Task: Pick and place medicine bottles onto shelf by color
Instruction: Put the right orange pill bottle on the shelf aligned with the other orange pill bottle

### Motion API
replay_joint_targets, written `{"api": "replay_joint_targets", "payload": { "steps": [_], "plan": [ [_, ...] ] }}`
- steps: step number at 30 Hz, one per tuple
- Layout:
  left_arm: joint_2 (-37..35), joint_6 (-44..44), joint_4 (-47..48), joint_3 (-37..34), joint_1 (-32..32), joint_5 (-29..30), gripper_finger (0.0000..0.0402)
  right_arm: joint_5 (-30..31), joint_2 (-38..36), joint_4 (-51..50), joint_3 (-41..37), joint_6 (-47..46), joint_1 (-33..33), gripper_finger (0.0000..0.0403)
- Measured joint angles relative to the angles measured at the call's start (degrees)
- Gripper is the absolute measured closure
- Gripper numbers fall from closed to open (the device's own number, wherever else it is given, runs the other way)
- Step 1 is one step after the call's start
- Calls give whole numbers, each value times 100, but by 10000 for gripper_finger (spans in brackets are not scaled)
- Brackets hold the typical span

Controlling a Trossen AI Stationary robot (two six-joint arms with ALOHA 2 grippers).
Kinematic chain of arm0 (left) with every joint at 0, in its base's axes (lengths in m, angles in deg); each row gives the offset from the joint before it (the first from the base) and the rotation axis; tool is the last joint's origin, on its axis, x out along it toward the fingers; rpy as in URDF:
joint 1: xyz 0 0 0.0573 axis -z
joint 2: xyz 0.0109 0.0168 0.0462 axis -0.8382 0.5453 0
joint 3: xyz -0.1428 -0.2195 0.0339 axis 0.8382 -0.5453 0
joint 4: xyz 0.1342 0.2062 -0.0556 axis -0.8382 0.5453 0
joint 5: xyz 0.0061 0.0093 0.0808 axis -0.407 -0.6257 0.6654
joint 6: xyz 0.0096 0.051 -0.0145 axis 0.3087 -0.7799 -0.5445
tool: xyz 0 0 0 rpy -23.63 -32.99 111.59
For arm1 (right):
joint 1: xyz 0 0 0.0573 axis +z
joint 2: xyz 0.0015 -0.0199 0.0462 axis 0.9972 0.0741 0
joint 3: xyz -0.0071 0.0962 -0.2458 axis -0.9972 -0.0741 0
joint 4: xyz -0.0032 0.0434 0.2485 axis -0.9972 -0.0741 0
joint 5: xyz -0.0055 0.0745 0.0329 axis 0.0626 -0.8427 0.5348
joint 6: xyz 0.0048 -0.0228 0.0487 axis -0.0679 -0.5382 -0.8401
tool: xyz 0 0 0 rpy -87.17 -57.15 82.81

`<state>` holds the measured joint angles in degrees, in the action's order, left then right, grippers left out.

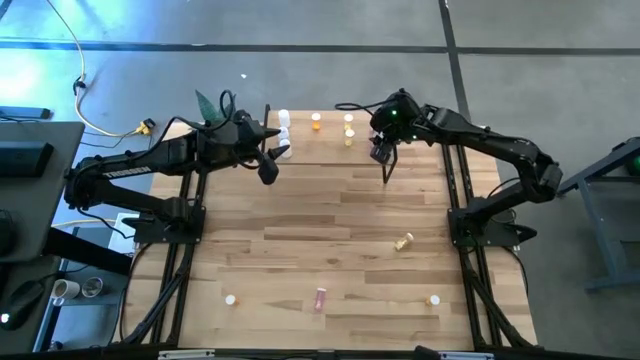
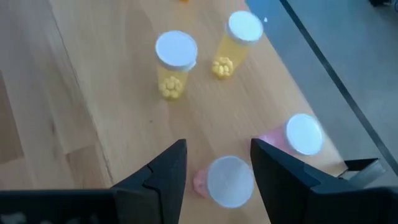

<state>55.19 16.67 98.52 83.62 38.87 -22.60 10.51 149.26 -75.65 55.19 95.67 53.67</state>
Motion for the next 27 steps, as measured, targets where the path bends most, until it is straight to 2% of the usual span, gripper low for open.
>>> {"api": "replay_joint_targets", "payload": {
  "steps": [7, 12, 19, 27],
  "plan": [
    [1, -3, 94, 0, 0, 4, 186, 0, -11, -208, 586, -11, 38, 234],
    [-32, 0, 256, 0, 22, -36, 186, -2, -11, -589, 1016, -487, 237, 234],
    [-332, 49, 686, 0, 141, -208, 186, -6, -11, -1181, 1530, -1698, 831, 234],
    [-798, 56, 1091, 3, 323, -387, 186, -268, -11, -1818, 1603, -3822, 1820, 234]
  ]
}}
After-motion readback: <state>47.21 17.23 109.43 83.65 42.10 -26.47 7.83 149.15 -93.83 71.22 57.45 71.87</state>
